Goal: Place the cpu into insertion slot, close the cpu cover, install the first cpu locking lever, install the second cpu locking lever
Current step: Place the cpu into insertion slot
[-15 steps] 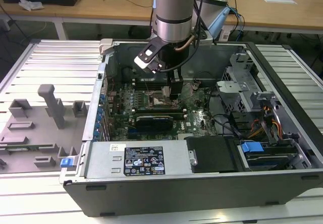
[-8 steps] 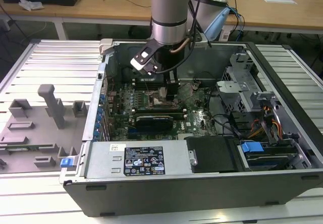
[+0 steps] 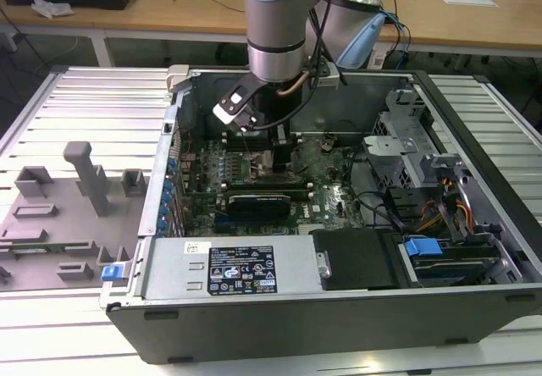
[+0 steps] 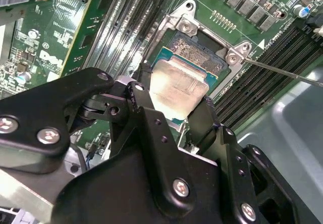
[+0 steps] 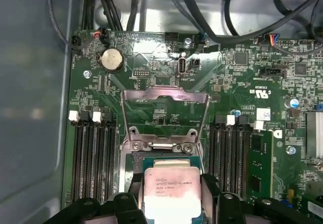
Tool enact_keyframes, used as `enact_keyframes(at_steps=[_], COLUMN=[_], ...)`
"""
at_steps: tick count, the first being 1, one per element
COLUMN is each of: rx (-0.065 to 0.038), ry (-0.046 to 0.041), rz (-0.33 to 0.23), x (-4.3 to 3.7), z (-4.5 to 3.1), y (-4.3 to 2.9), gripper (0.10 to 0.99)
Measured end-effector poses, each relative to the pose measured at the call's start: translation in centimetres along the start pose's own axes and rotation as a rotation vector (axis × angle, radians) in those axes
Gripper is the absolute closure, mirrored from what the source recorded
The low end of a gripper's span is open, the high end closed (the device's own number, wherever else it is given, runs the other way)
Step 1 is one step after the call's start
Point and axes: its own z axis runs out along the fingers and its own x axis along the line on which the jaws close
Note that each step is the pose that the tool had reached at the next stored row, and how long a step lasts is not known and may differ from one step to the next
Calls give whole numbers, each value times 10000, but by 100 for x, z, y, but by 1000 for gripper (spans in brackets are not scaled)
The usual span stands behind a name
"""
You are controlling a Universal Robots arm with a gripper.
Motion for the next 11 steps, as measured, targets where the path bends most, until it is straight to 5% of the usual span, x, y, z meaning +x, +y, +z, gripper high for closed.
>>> enact_keyframes(at_steps=[11], rx=[0], ry=[-5], rz=[57], x=[29], z=[101], y=[-43], gripper=[545])
